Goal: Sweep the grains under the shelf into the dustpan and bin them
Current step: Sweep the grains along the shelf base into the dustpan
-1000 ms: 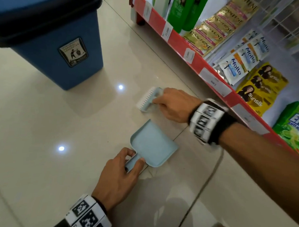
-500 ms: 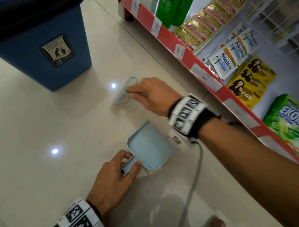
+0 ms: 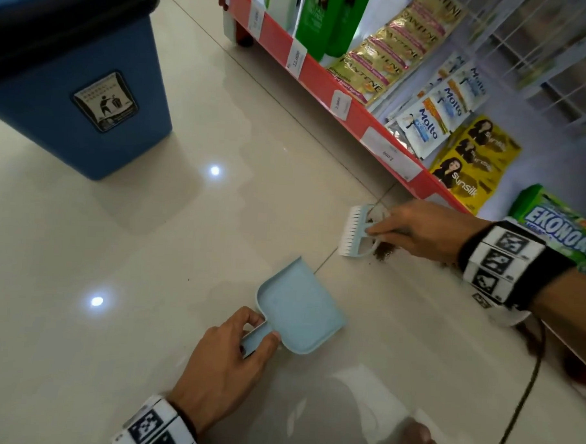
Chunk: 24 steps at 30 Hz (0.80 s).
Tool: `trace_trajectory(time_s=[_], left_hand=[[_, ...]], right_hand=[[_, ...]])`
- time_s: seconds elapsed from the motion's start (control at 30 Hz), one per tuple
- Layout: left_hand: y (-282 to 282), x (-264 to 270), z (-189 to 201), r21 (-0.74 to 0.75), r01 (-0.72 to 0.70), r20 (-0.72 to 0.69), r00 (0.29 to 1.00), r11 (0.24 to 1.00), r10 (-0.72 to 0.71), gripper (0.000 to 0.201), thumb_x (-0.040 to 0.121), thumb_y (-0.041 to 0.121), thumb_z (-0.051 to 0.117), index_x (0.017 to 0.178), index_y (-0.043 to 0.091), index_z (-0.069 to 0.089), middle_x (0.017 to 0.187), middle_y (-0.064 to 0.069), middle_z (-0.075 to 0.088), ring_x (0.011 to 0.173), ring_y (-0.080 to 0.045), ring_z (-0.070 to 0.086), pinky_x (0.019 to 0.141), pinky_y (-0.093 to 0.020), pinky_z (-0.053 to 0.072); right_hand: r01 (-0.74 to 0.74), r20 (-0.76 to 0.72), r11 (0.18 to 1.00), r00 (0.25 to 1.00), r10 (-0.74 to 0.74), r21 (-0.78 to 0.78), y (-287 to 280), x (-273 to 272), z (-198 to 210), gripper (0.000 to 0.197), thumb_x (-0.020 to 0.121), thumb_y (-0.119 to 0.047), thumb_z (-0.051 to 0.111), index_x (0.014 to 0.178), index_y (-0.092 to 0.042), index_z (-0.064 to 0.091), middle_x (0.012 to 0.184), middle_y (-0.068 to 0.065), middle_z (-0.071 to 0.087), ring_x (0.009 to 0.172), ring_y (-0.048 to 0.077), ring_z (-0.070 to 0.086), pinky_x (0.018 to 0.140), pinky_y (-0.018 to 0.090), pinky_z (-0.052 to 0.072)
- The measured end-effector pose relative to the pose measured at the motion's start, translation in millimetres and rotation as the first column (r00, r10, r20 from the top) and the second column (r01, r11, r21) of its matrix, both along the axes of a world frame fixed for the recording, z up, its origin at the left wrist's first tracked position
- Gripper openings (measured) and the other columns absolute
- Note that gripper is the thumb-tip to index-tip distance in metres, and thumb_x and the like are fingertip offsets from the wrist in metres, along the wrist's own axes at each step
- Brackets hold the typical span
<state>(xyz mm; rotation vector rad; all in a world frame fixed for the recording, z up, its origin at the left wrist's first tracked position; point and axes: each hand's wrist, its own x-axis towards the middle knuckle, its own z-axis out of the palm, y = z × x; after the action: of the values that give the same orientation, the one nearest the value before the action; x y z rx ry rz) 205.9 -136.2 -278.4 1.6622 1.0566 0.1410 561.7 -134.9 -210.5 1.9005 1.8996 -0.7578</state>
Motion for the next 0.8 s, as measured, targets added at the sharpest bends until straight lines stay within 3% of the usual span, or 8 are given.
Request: trace_trajectory(time_s=[0.1,0.17,0.23,0.3,0.4,0.53,0.67,0.8], left_hand=[[7.0,-2.5,-2.8,0.021,-0.03,-0.002,1.0,0.999,0.03,0.017,0.088,0.044,0.062,0.089,0.028,0.056,0.05,0.001,0.058,0.043,-0.009,0.049,0.045,-0.019,0.034],[14.9,-2.1,-4.6,0.051,-0.046,-0.001,0.999,0.998,0.046,0.02,0.086,0.046,0.062,0.089,0.027,0.058,0.058,-0.002,0.066,0.049,-0.01,0.056,0.047,-0.021,0.037],[22.9,-0.3,-5.5,0.087,-0.06,0.003,0.998,0.994,0.06,0.028,0.085,0.054,0.063,0.089,0.027,0.059,0.065,0.0,0.068,0.059,-0.01,0.061,0.051,-0.022,0.042],[28.6,4.0,-8.0,0.105,-0.07,0.016,0.998,0.992,0.068,0.034,0.084,0.06,0.061,0.089,0.027,0.061,0.065,0.002,0.068,0.061,-0.007,0.062,0.053,-0.02,0.044],[32.4,14.1,-12.7,0.113,-0.056,-0.009,0.998,0.992,0.057,0.024,0.09,0.049,0.061,0.094,0.026,0.061,0.06,0.001,0.064,0.054,-0.004,0.058,0.048,-0.015,0.041],[31.3,29.3,-14.3,0.108,-0.013,-0.02,1.0,0.994,0.015,0.024,0.09,0.049,0.06,0.095,0.026,0.059,0.055,0.004,0.061,0.05,-0.002,0.057,0.045,-0.013,0.039],[29.5,44.4,-15.0,0.101,0.024,-0.021,1.0,0.995,-0.022,0.022,0.091,0.044,0.062,0.096,0.022,0.06,0.054,0.005,0.06,0.048,-0.002,0.057,0.044,-0.012,0.038],[34.2,62.0,-14.9,0.095,0.061,-0.028,0.998,0.994,-0.058,0.024,0.091,0.045,0.061,0.099,0.022,0.061,0.051,0.006,0.058,0.045,-0.002,0.054,0.046,-0.019,0.034]], right_hand=[[0.078,-0.132,0.973,0.99,-0.05,0.219,-5.5,-4.0,0.6,0.033,0.098,-0.036,0.051,0.127,-0.027,0.064,0.109,0.0,0.069,0.079,-0.007,0.051,0.069,0.006,0.034],[0.105,-0.221,0.943,0.975,-0.035,0.314,3.1,-24.4,-4.0,0.037,0.098,-0.037,0.048,0.128,-0.023,0.064,0.097,0.001,0.066,0.08,0.007,0.055,0.072,0.018,0.042],[0.1,-0.231,0.936,0.973,-0.02,0.339,15.0,-47.4,-12.3,0.035,0.1,-0.034,0.048,0.131,-0.023,0.062,0.088,-0.002,0.056,0.077,0.012,0.049,0.07,0.025,0.037],[0.082,-0.173,0.954,0.984,-0.033,0.287,19.7,-57.0,-21.7,0.035,0.102,-0.033,0.046,0.134,-0.025,0.059,0.09,-0.003,0.052,0.079,0.01,0.044,0.072,0.024,0.031],[0.138,-0.091,0.968,0.988,-0.121,0.209,-1.8,-39.5,-22.8,0.035,0.102,-0.032,0.047,0.134,-0.024,0.06,0.108,0.005,0.064,0.087,0.007,0.045,0.077,0.023,0.032],[0.267,0.002,0.953,0.963,-0.271,0.145,-59.8,0.6,-6.8,0.031,0.099,-0.029,0.053,0.126,-0.023,0.066,0.124,0.007,0.067,0.107,0.022,0.063,0.088,0.03,0.049],[0.427,-0.179,0.86,0.903,-0.39,0.278,-97.3,11.2,1.1,0.029,0.098,-0.024,0.057,0.123,-0.018,0.069,0.114,0.002,0.071,0.097,0.017,0.065,0.076,0.014,0.039],[0.532,-0.329,0.743,0.844,-0.424,0.407,-86.7,-2.0,-8.7,0.036,0.102,-0.024,0.049,0.134,-0.011,0.059,0.11,0.008,0.069,0.094,0.016,0.061,0.08,0.02,0.042]])
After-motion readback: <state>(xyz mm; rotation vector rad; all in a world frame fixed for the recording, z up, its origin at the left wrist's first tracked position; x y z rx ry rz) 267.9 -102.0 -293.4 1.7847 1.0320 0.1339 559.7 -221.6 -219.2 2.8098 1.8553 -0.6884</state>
